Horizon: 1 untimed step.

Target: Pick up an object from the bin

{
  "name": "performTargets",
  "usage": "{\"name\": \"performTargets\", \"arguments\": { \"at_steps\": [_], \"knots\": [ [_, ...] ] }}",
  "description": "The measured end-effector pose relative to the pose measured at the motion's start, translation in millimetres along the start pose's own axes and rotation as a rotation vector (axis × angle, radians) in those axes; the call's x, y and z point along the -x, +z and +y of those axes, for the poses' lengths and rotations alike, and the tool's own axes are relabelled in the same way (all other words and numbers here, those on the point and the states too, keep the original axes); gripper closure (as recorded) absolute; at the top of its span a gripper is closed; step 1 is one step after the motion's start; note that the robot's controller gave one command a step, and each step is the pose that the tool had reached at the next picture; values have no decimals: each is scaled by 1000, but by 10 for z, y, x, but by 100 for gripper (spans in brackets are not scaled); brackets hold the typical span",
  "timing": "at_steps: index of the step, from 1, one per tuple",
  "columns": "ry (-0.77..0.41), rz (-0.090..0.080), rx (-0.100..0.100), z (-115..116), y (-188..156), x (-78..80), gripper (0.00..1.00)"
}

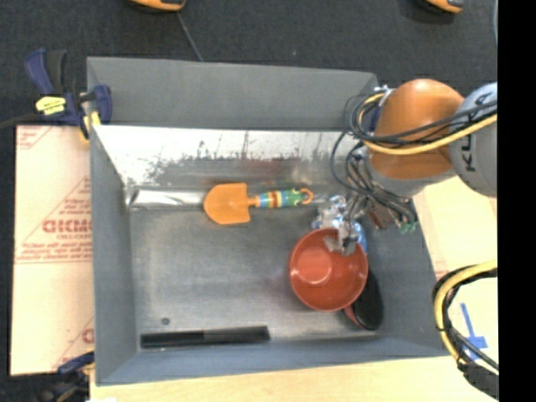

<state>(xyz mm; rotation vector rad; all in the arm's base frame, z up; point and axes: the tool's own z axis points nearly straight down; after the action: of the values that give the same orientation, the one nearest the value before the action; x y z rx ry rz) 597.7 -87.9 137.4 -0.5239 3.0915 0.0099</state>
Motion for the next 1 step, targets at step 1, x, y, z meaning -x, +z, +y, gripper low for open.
{"name": "performTargets", "arguments": {
  "at_steps": [1],
  "knots": [
    [-35,2,2,258,-490,-21,100]
  ]
}}
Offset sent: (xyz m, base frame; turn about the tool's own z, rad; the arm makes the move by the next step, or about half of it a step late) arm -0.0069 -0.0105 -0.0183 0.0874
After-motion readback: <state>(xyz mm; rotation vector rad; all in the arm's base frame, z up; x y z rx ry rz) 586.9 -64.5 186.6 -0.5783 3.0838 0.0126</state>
